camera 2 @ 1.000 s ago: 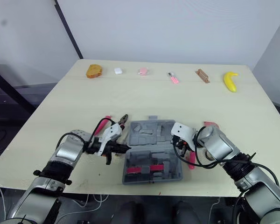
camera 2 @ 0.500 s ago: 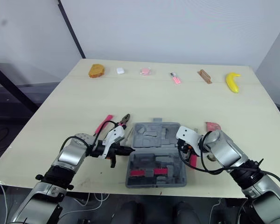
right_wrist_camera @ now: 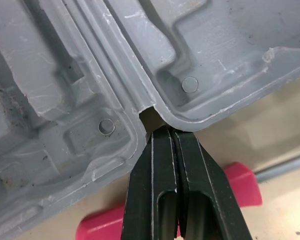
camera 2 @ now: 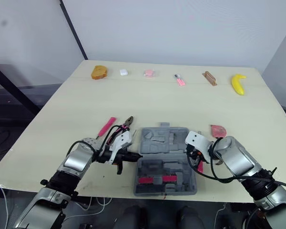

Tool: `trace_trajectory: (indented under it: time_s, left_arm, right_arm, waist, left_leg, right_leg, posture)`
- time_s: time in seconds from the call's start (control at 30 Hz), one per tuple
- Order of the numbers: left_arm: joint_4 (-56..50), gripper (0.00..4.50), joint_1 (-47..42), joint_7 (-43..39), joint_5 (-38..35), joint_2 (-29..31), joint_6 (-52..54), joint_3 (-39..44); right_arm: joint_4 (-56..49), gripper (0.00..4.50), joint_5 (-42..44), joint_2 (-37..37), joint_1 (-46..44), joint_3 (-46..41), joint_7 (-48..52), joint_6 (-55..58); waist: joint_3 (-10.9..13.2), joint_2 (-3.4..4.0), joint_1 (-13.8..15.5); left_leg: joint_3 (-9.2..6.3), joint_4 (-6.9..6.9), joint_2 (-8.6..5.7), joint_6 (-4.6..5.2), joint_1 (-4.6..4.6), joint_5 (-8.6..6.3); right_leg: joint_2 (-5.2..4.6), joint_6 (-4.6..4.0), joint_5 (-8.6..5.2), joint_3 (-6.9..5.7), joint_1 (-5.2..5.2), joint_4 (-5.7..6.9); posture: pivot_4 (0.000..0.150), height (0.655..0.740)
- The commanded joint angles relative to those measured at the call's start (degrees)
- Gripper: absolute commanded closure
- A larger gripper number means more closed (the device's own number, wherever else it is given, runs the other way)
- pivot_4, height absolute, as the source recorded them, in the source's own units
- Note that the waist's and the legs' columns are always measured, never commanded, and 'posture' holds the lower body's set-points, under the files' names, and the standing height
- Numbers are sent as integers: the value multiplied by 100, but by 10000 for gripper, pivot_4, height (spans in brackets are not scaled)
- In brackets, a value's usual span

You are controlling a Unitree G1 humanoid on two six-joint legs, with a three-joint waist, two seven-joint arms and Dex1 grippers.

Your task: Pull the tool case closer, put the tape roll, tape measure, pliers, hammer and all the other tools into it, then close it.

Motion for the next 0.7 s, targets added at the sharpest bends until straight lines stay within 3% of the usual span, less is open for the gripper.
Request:
trace_trajectory:
  time_s: [0.03, 0.4, 0.7]
  left_arm:
    - [-56, 45000, -110, -32, -120, -48, -141, -125]
    - [570, 45000, -303, 14, -54, 151, -529, -56]
    - [42, 45000, -76, -10, -186, 205, -256, -122]
  right_arm:
    - [-249, 44657, 134, -27, 7, -150, 60, 16]
    - [-472, 44657, 180, 287, 104, 11, -66, 194]
    - [-334, 44657, 136, 248, 83, -50, -87, 91]
  waist:
    - [0, 0, 5]
    - [0, 0, -40]
    - [0, 0, -65]
  left_leg:
    - [0, 0, 0, 0, 0, 0]
    - [-4, 0, 1, 1, 5, 0]
    - [-4, 0, 2, 1, 6, 0]
  right_leg:
    - [0, 0, 0, 0, 0, 0]
    - [4, 0, 0, 0, 1, 3]
    - [4, -1, 0, -1, 3, 4]
  posture:
    - [1500, 7400]
    - [1500, 7400]
    - [1500, 7400]
